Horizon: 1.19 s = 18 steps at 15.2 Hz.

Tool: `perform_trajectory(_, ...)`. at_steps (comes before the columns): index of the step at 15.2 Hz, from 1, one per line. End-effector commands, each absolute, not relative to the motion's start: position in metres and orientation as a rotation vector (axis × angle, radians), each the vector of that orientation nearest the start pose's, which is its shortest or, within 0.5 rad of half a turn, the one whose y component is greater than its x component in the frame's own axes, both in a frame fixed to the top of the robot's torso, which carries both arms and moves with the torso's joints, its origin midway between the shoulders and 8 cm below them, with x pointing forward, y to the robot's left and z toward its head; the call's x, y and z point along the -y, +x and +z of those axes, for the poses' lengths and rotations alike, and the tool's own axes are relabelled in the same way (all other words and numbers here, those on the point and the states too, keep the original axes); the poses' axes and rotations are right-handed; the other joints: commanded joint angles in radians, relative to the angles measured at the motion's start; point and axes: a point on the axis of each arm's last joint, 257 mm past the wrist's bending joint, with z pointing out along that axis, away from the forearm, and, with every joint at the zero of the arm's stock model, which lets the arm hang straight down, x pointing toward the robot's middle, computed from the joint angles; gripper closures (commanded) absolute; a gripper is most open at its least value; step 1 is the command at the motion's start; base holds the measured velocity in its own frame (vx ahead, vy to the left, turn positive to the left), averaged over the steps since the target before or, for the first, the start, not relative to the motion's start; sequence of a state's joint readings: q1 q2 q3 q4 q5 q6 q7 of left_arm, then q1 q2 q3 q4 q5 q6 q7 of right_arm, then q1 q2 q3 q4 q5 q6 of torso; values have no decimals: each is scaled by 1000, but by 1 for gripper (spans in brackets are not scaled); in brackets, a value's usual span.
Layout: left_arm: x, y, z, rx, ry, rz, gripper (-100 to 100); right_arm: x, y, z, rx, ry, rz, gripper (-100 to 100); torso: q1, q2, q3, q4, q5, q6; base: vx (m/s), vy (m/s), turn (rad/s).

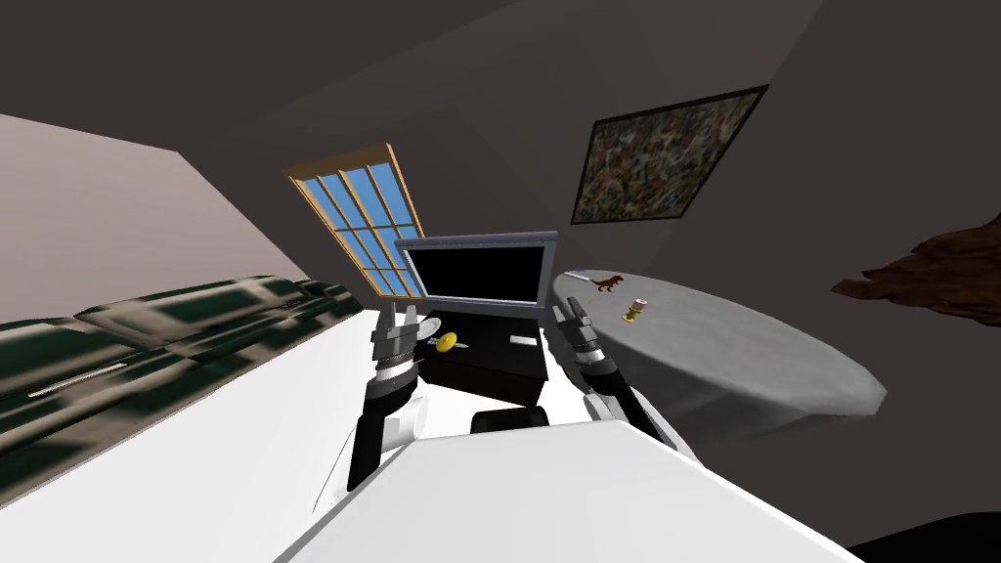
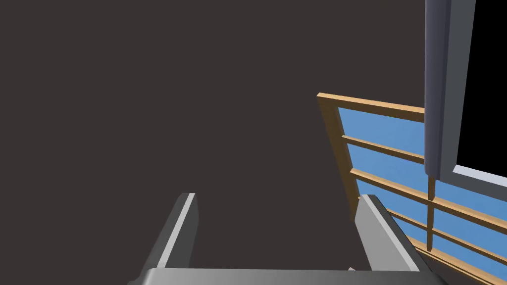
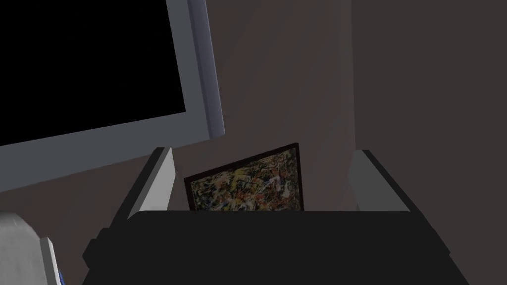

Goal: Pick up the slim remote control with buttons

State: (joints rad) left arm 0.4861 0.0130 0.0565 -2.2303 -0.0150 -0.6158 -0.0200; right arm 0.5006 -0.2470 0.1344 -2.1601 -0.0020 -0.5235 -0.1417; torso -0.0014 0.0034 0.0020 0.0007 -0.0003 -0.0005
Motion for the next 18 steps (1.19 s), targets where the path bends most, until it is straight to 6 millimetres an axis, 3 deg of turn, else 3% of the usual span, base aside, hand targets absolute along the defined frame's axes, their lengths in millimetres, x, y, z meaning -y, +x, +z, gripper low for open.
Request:
perform_trajectory(1,-291,332,29,-580,-559,-1242,0,207,367,-69,-985,659,1520,-100,0,0,0,0,0,0,-47,-3,253)
perform_trajectory(3,-291,332,29,-580,-559,-1242,0,208,369,-78,-1005,667,1511,-100,1,0,0,0,0,0,-29,4,171)
perform_trajectory(5,-291,332,29,-580,-559,-1242,0,202,371,-106,-1093,674,1494,-100,1,-1,-1,0,0,0,-31,7,198)
perform_trajectory(6,-291,332,29,-580,-559,-1242,0,202,371,-106,-1093,675,1494,-100,1,-1,-1,0,0,0,-15,6,103)
perform_trajectory(9,-291,332,29,-580,-559,-1242,0,190,368,-157,-1261,673,1460,-100,1,-1,-1,0,0,0,-33,3,223)
perform_trajectory(11,-291,332,29,-580,-559,-1242,0,193,368,-169,-1282,688,1446,-100,1,-1,-1,0,0,0,-29,5,228)
perform_trajectory(12,-291,332,29,-580,-559,-1241,0,188,364,-194,-1366,682,1425,-100,1,-2,-1,0,0,0,-24,8,206)
perform_trajectory(13,-291,332,29,-580,-559,-1242,0,191,363,-202,-1380,693,1414,-100,1,-2,-1,0,0,0,-32,0,259)
perform_trajectory(14,-291,332,29,-580,-559,-1242,0,186,357,-224,-1454,686,1398,-100,1,-1,-1,0,0,0,-41,3,354)
perform_trajectory(16,-291,332,29,-580,-559,-1242,0,191,356,-237,-1481,697,1377,-100,0,-1,-1,0,0,0,-27,1,245)
perform_trajectory(17,-291,332,29,-580,-559,-1241,0,189,347,-261,-1566,684,1352,-100,0,-2,-1,0,0,0,-24,11,287)
perform_trajectory(18,-291,332,29,-580,-559,-1242,0,193,346,-269,-1579,695,1339,-100,1,-2,-1,0,0,0,-19,12,277)
